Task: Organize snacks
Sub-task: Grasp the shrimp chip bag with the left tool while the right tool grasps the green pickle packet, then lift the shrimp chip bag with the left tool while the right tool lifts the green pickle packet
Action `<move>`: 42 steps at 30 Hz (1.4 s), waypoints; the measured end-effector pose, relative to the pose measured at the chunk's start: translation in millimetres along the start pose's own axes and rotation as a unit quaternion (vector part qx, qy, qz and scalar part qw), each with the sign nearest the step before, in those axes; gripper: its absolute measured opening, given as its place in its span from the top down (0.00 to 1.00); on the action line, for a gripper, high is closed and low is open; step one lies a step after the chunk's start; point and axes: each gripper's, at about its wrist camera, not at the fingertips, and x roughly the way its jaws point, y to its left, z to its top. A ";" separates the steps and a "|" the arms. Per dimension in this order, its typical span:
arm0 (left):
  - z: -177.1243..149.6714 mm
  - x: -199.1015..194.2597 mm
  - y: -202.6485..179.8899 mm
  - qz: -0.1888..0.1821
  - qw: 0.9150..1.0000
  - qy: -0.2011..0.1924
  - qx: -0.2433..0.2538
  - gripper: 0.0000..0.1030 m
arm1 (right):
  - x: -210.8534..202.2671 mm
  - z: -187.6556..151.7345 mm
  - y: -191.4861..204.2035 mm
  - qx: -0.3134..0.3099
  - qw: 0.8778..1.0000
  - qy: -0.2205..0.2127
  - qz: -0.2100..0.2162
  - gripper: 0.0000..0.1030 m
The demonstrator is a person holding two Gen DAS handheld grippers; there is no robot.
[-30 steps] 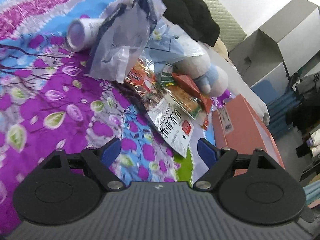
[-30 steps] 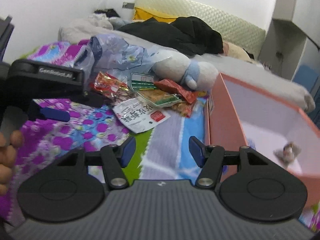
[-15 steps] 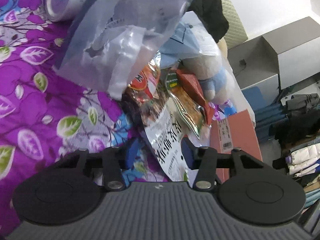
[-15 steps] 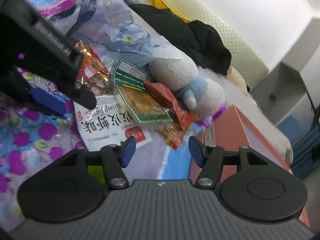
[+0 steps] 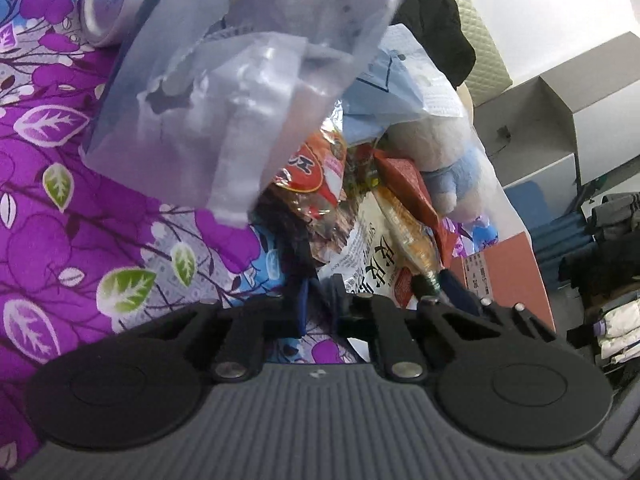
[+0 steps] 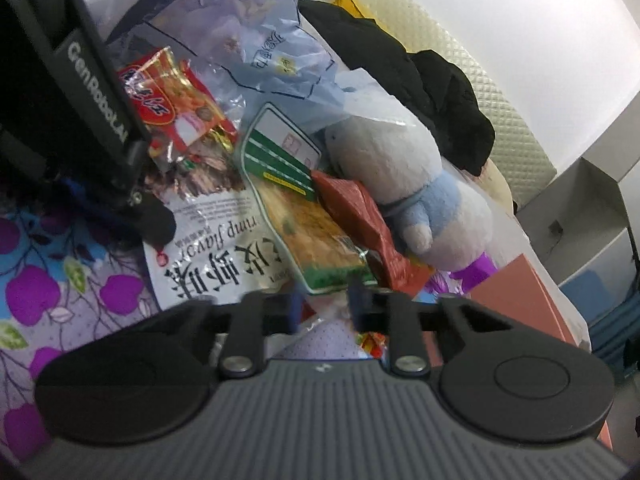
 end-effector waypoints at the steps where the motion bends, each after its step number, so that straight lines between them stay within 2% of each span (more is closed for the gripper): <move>1: -1.1 -0.4 -0.4 -0.002 1.000 0.001 -0.001 0.89 | -3.8 1.1 -1.2 0.001 1.000 -0.003 -0.003 0.83; 6: -8.9 -14.3 2.9 -0.014 1.000 0.008 -0.022 0.90 | -26.5 1.2 -8.4 0.007 1.000 -0.001 -0.001 0.86; 14: -39.3 -49.4 -6.3 -0.019 0.999 0.015 -0.021 0.92 | -71.8 -14.9 -11.4 0.024 1.000 0.006 0.004 0.89; 27: -99.4 -144.7 -3.3 -0.002 1.000 0.016 0.004 0.92 | -160.1 -54.7 0.5 0.040 0.999 0.024 0.023 0.89; 36: -131.9 -197.6 6.4 0.011 1.000 0.023 0.014 0.93 | -210.8 -74.3 7.3 0.049 0.996 0.048 0.056 0.89; 42: -151.4 -222.1 21.2 0.027 0.999 0.022 0.004 0.92 | -233.4 -86.0 16.3 0.063 0.991 0.061 0.099 0.88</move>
